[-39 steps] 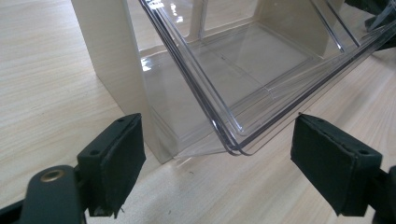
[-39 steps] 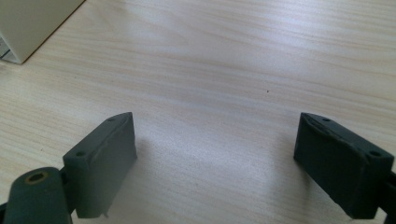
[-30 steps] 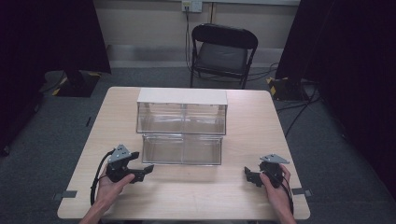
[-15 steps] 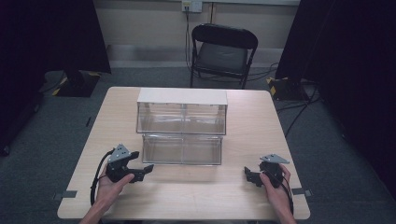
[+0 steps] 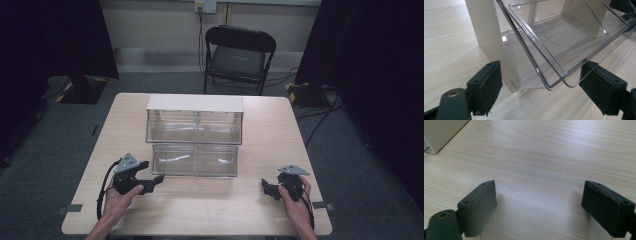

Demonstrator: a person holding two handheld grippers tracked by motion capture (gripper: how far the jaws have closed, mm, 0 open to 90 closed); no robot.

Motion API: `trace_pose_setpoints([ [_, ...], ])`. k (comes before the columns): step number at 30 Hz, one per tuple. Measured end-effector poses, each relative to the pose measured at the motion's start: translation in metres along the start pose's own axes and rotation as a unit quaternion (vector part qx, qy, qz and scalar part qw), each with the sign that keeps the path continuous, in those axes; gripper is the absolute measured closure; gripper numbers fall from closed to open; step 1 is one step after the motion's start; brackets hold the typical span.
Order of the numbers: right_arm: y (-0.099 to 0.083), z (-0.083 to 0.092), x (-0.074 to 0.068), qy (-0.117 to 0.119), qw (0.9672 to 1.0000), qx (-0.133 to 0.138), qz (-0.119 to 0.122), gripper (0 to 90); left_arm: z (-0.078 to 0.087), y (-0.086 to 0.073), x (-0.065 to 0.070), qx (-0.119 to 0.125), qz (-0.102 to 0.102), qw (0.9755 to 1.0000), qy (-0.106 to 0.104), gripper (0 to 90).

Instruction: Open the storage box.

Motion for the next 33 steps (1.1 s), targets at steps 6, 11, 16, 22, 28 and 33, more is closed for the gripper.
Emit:
trace_pose_setpoints([
  [6,0.0,0.0,0.0,0.0,1.0,0.0,0.0,11.9,0.0,0.001,0.0,-0.003,0.0,1.0,0.0,17.2],
  [11,0.0,0.0,0.0,0.0,1.0,0.0,0.0,11.9,0.001,0.004,0.0,0.003,0.002,1.0,-0.002,16.5],
  [16,0.0,0.0,0.0,0.0,1.0,0.0,0.0,11.9,0.001,0.004,0.002,-0.001,0.0,1.0,-0.003,17.0],
  [22,0.0,0.0,0.0,0.0,1.0,0.0,0.0,11.9,0.002,0.005,0.003,0.003,0.002,1.0,-0.004,16.4],
  [28,0.0,0.0,0.0,0.0,1.0,0.0,0.0,11.9,0.003,0.008,0.003,0.008,0.0,1.0,-0.005,15.9],
  [33,0.0,0.0,0.0,0.0,1.0,0.0,0.0,11.9,0.003,0.009,0.003,0.011,0.002,0.9999,-0.006,15.8],
])
Point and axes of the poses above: each handheld gripper's, and its own axes: z roughly backward along the jaws, y roughly out of its top, x roughly to its right, the point moved 8 cm from there along -z, roughly forward along the jaws, and after that the axes turned 4 degrees about -z, right-handed, at the moved point
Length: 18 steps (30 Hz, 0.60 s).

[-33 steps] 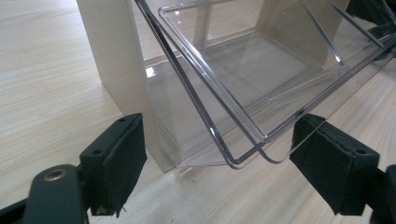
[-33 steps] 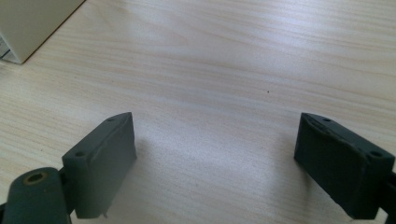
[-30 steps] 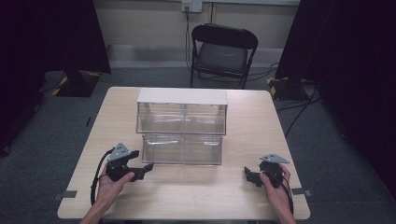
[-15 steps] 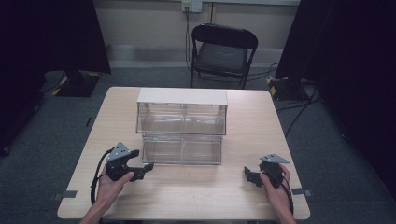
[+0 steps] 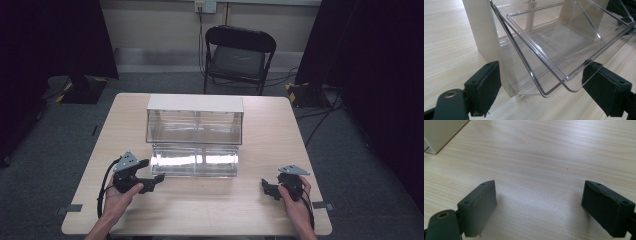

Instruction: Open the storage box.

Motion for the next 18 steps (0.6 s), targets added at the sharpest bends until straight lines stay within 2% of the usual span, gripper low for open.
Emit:
trace_pose_setpoints([
  [12,0.0001,-0.0001,0.0,0.0,1.0,0.0,0.0,11.8,0.0036,0.0057,0.0009,0.014,0.008,0.9999,-0.004,15.7],
  [18,0.0001,-0.0001,0.0,0.0,1.0,0.0,0.0,11.8,0.0037,0.0058,0.0004,0.011,0.007,0.9999,0.0,15.8],
])
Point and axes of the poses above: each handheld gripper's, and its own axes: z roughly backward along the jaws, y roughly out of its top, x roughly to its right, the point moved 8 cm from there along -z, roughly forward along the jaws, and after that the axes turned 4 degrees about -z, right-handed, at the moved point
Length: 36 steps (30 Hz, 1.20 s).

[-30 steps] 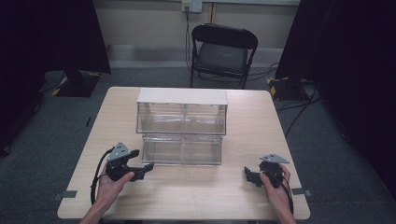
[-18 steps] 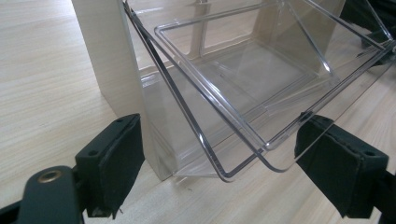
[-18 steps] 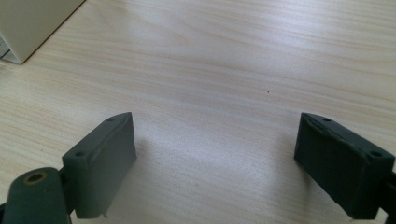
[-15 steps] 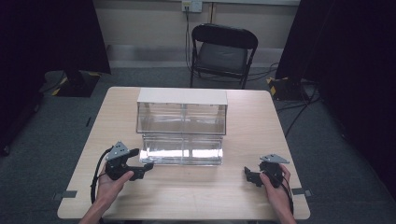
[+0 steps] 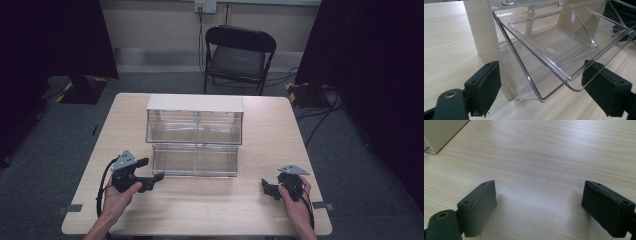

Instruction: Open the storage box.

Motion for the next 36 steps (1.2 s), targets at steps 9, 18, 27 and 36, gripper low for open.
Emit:
trace_pose_setpoints([
  [9,0.0,0.0,0.0,0.0,1.0,0.0,0.0,11.8,0.0014,0.0008,-0.0005,0.0,0.0,1.0,0.002,15.9],
  [18,0.0002,-0.0003,-0.0002,0.001,1.0,0.0,0.0,11.5,0.0032,0.0038,-0.0003,0.006,0.001,1.0,0.002,16.0],
  [27,0.0003,-0.0004,-0.0001,0.002,1.0,0.0,0.001,11.4,0.0053,0.0055,-0.001,0.007,0.001,1.0,0.004,16.0],
  [36,0.0004,-0.0007,-0.0001,0.001,1.0,0.0,0.001,11.3,0.0053,0.008,-0.0003,0.011,0.004,0.9999,0.001,15.9],
])
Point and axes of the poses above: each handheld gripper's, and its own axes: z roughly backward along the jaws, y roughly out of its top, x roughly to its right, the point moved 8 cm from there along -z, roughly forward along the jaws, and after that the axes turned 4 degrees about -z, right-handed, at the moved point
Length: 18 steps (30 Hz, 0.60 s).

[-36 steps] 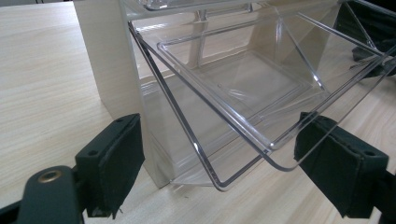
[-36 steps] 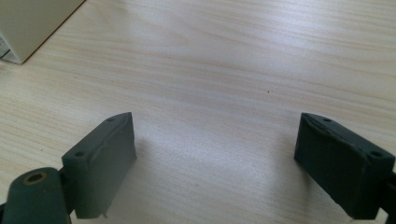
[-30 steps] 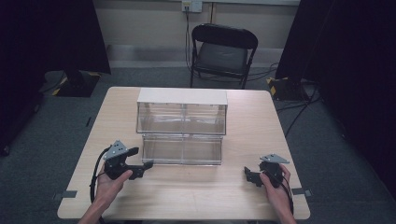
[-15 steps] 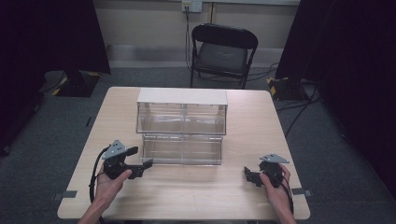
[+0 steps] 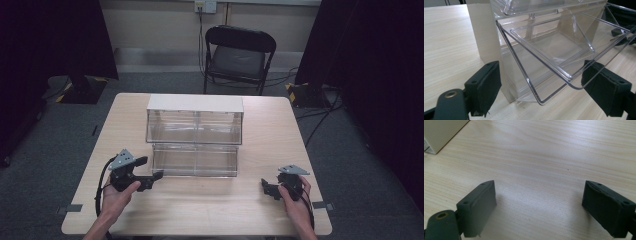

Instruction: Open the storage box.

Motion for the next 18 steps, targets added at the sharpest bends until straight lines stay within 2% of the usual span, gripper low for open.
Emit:
trace_pose_setpoints([
  [18,0.0001,-0.0002,-0.0001,0.0,1.0,0.0,0.0,11.0,0.002,0.009,0.001,0.008,-0.002,1.0,0.003,15.7],
])
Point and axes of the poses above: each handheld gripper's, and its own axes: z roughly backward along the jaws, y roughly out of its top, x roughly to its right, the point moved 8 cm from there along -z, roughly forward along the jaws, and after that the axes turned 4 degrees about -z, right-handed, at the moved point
